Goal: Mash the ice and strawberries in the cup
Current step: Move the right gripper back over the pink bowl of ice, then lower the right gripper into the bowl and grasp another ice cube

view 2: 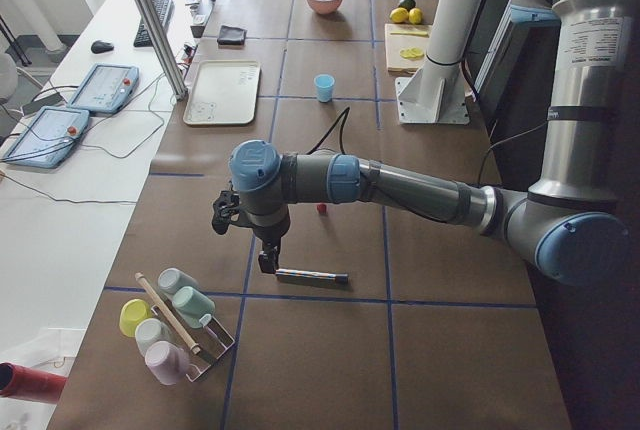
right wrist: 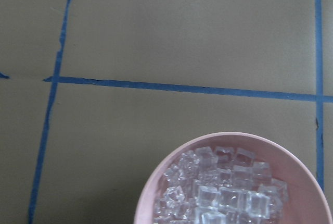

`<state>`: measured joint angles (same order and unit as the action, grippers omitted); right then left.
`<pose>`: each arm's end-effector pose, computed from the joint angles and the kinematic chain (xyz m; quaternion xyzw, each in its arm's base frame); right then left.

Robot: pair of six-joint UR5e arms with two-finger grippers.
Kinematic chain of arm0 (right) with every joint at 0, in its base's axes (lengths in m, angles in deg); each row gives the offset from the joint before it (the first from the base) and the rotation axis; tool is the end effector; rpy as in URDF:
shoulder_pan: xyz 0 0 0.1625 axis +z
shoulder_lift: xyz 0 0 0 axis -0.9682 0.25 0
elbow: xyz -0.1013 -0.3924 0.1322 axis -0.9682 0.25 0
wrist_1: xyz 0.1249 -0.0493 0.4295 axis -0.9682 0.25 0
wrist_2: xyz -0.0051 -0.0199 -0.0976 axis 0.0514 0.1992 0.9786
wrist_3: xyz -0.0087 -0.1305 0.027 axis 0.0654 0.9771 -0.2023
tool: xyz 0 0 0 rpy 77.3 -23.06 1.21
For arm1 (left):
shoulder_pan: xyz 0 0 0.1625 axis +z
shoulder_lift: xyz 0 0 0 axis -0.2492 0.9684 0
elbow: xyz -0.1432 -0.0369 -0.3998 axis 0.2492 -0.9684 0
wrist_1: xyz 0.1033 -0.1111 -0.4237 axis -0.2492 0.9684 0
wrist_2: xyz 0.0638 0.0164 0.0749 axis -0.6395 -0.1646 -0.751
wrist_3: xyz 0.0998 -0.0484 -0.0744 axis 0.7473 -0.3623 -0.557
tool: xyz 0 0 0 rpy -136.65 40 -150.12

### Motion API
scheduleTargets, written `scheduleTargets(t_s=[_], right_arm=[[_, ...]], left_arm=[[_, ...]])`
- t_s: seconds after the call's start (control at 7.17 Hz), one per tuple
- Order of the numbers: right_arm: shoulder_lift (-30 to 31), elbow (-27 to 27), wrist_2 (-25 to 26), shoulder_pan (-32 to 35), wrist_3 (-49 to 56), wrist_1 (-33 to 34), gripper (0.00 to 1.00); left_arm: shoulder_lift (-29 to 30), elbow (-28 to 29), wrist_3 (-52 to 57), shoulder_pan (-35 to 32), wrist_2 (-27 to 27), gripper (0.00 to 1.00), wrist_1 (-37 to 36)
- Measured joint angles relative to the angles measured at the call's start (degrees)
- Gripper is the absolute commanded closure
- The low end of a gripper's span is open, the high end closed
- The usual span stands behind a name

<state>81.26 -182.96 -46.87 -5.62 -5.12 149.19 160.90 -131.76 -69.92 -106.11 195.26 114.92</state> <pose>-0.1172 -0.4775 0.5215 0.0968 -0.3803 0.0038 0.9198 -0.0499 -0.5245 0.5839 0.0186 0.4044 0.0313 0.9139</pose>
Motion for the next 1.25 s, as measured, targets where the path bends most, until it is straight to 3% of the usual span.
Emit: scheduleTargets(t_s=[0.14, 0.42, 0.84, 1.25], right_arm=[[-0.1, 2.7, 0.0, 0.7, 1.4, -0.3, 0.22], [-0.9, 7.2, 0.0, 1.1, 2.6, -0.4, 0.32], [-1.8, 11.7, 0.1, 0.8, 2.8, -0.5, 0.43], [-2.1, 12.1, 0.3, -1.7, 2.9, -0.4, 0.43]], left_arm=[[0.0, 0.0, 0.0, 0.0, 0.0, 0.00, 0.0], [0.0, 0.0, 0.0, 0.0, 0.0, 0.00, 0.0], [0.0, -0.1, 0.0, 0.0, 0.1, 0.00, 0.0], [-0.1, 0.0, 0.0, 0.0, 0.1, 0.00, 0.0]])
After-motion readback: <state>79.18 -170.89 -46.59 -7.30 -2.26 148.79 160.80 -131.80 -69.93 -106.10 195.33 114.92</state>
